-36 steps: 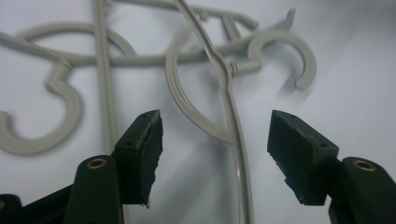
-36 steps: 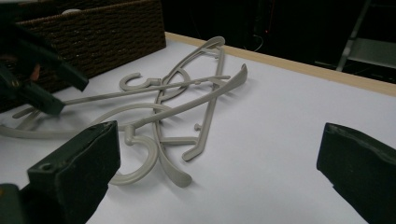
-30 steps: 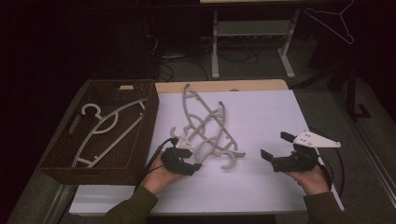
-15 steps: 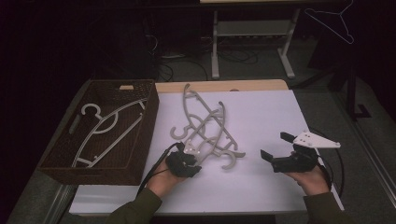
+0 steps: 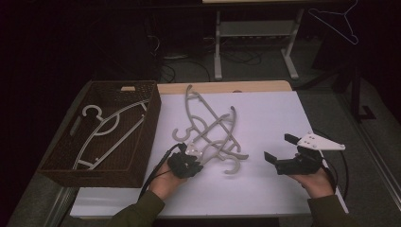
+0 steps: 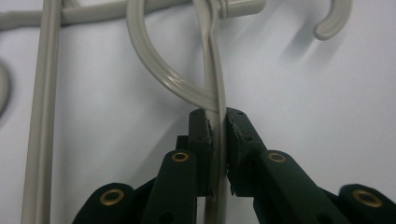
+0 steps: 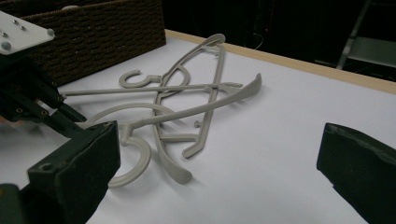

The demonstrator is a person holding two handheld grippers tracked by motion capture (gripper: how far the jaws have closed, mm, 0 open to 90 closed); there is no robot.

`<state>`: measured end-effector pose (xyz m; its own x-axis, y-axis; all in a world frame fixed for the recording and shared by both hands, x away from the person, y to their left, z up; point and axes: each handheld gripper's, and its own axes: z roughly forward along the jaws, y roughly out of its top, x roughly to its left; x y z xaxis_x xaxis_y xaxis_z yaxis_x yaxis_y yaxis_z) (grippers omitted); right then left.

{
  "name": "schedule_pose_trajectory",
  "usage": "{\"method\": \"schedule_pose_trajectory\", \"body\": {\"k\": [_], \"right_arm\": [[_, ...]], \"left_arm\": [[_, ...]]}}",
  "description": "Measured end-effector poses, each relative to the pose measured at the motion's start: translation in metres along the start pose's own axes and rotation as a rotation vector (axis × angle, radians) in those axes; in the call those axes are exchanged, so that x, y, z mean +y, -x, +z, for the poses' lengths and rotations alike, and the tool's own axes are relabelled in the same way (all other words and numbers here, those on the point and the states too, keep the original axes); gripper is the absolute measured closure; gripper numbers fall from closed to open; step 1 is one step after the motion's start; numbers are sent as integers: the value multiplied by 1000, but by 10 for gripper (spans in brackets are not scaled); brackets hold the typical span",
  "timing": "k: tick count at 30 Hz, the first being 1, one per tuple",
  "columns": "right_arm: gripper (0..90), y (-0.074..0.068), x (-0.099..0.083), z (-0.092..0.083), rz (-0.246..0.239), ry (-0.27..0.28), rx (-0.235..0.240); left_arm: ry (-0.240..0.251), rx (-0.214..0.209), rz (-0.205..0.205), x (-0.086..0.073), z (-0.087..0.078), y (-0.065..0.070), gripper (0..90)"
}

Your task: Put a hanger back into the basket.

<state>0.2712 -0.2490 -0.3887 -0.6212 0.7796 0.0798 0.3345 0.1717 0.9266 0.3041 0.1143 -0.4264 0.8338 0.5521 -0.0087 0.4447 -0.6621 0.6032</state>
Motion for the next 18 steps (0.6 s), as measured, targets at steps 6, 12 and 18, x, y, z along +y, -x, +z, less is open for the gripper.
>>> {"method": "schedule_pose_trajectory", "body": {"k": [6, 12, 18], "right_arm": [[0, 0, 0, 0, -1, 0, 0], [0, 0, 0, 1, -6, -2, 2], [0, 0, 0, 2, -10, -7, 4]], "left_arm": [[14, -26, -6, 3, -11, -6, 816], [40, -52, -31, 5, -21, -9, 816], [76, -71, -44, 9, -33, -10, 816]]}}
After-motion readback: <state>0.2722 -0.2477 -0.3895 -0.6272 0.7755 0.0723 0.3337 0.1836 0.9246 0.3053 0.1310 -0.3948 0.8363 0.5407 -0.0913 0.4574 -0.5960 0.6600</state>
